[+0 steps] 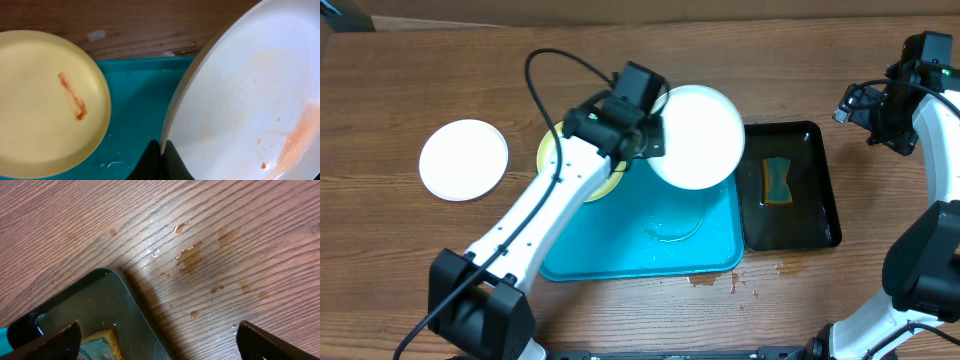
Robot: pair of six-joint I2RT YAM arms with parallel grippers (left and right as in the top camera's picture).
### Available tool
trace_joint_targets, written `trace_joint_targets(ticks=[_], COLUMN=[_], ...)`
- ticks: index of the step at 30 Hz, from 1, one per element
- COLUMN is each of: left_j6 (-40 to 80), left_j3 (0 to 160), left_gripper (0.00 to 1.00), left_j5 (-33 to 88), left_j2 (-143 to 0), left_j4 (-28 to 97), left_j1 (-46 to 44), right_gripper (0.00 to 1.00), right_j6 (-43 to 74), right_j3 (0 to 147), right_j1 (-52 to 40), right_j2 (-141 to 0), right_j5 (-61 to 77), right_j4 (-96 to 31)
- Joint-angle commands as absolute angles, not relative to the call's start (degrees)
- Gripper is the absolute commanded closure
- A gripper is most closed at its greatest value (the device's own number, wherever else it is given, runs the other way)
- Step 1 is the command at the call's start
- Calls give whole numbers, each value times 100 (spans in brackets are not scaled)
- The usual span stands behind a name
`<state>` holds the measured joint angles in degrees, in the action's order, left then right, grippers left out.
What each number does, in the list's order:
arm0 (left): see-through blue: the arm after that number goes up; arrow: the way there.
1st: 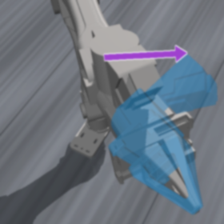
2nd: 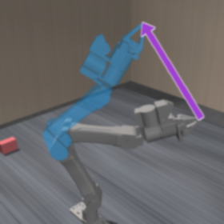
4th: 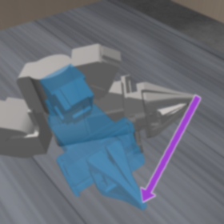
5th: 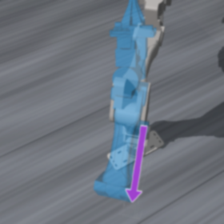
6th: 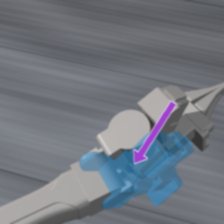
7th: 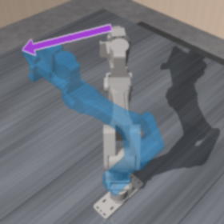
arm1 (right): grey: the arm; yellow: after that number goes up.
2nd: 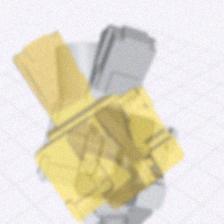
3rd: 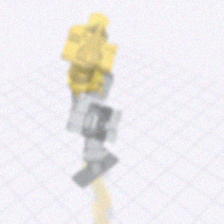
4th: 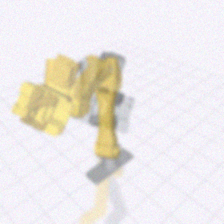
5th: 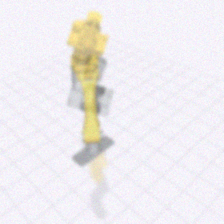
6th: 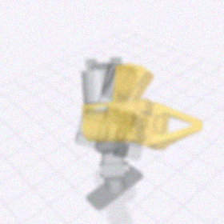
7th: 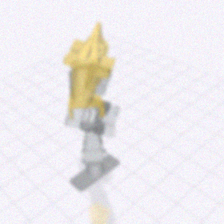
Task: Clean dirty plates on tray and stack at the side
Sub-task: 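Lift the white plate with the left gripper and tilt it over the basin, then carry the white plate left and stack it on the pink-white plate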
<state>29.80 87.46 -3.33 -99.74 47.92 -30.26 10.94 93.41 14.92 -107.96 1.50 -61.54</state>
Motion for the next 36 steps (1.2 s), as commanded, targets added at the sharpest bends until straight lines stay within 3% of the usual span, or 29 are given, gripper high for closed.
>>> trace_joint_targets(ticks=[1, 14, 20, 32, 36], left_j6=[2897, 1452, 340, -1140, -1380], left_j3=[8833, 8833, 8833, 8836, 8833], left_gripper=[96, 96, 96, 96, 96], left_j5=[-1041, -4921, -6182, -6672, -6667], left_j2=[-9935, -10147, -10632, -10897, -10897], left_j4=[4547, 3352, 2471, 561, 425], left_j1=[-3548, -6064, -6582, -6528, -6528], right_gripper=[0, 0, 0, 0, 0], right_j6=[1140, 1140, 1140, 1140, 1140], right_j3=[9397, 9397, 9397, 9397, 9397], right_j1=[1498, 1498, 1498, 1498, 1498], right_j2=[-10750, -10750, -10750, -10750, -10748], right_j5=[132, 132, 132, 132, 132], right_j4=[-6136, -6136, -6136, -6136, -6136])
